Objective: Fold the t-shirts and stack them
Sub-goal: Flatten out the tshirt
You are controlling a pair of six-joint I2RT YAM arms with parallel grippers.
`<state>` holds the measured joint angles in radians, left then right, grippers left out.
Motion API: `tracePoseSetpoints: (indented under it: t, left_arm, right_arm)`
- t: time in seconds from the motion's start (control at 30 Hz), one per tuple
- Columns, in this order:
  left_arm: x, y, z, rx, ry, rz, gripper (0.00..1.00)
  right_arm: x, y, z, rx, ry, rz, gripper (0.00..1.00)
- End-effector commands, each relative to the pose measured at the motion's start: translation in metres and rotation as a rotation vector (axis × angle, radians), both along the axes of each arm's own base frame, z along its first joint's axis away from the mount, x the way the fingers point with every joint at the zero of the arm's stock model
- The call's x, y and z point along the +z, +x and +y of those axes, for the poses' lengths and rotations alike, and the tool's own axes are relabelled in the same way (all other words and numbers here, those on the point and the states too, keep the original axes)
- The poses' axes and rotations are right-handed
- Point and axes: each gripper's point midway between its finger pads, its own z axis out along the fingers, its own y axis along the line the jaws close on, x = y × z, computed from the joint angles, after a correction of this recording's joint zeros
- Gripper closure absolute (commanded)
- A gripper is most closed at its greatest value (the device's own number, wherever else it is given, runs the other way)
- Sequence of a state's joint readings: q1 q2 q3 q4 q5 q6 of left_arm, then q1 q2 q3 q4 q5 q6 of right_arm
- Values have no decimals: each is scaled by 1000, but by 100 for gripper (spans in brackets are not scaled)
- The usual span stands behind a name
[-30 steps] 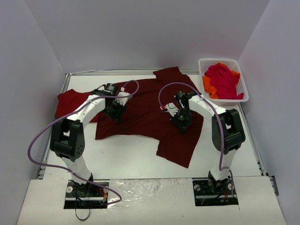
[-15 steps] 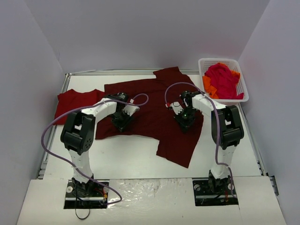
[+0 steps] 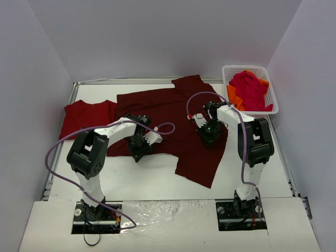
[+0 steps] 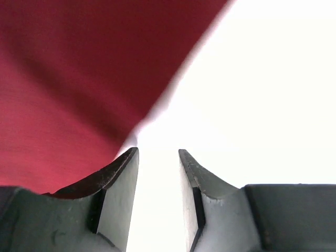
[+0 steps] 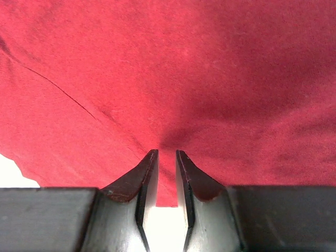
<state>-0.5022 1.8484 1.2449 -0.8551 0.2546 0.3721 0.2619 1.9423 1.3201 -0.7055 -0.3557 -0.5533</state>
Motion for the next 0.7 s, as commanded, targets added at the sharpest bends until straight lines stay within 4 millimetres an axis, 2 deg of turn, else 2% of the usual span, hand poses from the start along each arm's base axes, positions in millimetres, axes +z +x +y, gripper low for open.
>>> tracePoseSetpoints:
  t: [0.0,0.07,0.17,0.2,0.3,0.33,0.4,0.47,0.53,0.57,0.67]
  left_arm:
    - [19,-35,11,-127,14,65,66]
    - [21,-39,14,-130,20,66,66]
    - [40,-28,8,-111,-29,-14,68]
    - [52,-22,3,-91,-66,-62,68]
    - [85,8,-1,6,-145,-197,68]
    - [95,27,-3,39,-175,-270,68]
    - [106,55,6,143,-207,-346,69]
    - [112,73,9,200,-235,-379,72]
    - [105,91,14,268,-245,-392,74]
    - [102,97,17,282,-233,-397,79]
    - [66,102,19,300,-165,-307,87]
  right_arm:
    - [13,-5,-6,-3,1,-5,84]
    - [16,-2,-7,-9,7,-15,84]
    - [21,3,-7,-18,16,-33,84]
    - [24,7,-7,-21,18,-46,86]
    - [34,20,-12,-42,24,-89,94]
    - [36,25,-17,-63,23,-99,98]
    - [45,42,-23,-90,20,-145,100]
    - [48,53,-31,-127,16,-161,100]
    - [55,67,-35,-146,19,-190,100]
    - [51,70,-40,-163,14,-181,100]
    - [46,76,-48,-178,-12,-176,100]
